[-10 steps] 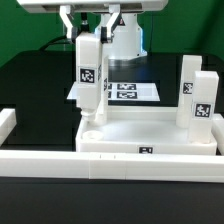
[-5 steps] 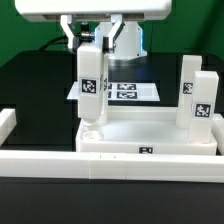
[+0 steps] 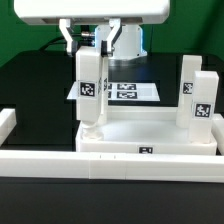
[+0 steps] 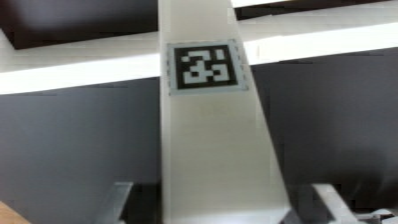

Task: Assemble desk

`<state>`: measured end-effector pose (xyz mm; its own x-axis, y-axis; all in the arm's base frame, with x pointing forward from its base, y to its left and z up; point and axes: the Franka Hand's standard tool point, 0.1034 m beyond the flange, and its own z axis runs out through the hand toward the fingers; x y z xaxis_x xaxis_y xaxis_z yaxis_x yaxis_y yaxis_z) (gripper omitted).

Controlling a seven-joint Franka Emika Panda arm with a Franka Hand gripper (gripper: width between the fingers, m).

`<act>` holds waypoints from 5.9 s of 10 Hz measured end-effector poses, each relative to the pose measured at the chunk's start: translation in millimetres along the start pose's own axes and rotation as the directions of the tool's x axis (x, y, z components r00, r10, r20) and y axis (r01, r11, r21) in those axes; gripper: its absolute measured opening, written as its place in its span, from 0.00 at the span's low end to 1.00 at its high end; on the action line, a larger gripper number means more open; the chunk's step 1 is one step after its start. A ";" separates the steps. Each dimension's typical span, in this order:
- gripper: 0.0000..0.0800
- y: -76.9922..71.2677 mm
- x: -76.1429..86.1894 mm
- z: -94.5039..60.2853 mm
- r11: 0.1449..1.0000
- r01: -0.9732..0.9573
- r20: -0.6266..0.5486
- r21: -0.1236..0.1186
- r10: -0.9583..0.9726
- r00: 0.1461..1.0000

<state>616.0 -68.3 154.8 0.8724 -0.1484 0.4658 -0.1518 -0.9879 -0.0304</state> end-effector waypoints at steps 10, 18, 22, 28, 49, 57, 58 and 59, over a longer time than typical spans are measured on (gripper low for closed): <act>0.37 -13.0 -4.4 6.9 1.000 0.020 0.008 0.006 -0.020 1.000; 0.37 -3.5 -13.4 3.2 1.000 0.014 0.014 -0.004 -0.014 1.000; 0.37 -2.9 -14.7 2.4 1.000 0.013 0.011 -0.006 -0.013 1.000; 0.37 -0.9 -12.1 1.6 1.000 0.012 0.011 -0.006 -0.012 1.000; 0.37 2.1 -20.6 10.7 0.997 0.030 -0.124 -0.072 -0.039 0.991; 0.63 -0.3 -19.9 11.6 0.996 0.036 -0.161 -0.084 -0.049 0.986; 0.77 -0.3 -20.0 11.5 0.996 0.036 -0.159 -0.084 -0.049 0.986; 0.80 -0.5 -19.9 10.5 0.996 0.036 -0.148 -0.079 -0.047 0.988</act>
Offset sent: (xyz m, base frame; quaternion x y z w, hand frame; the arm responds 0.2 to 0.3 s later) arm 0.0030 0.0027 -0.0005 -0.0055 0.0015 0.0081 1.0000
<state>603.6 -65.3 136.2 0.8002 -0.0936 0.5924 -0.1566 -0.9861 0.0558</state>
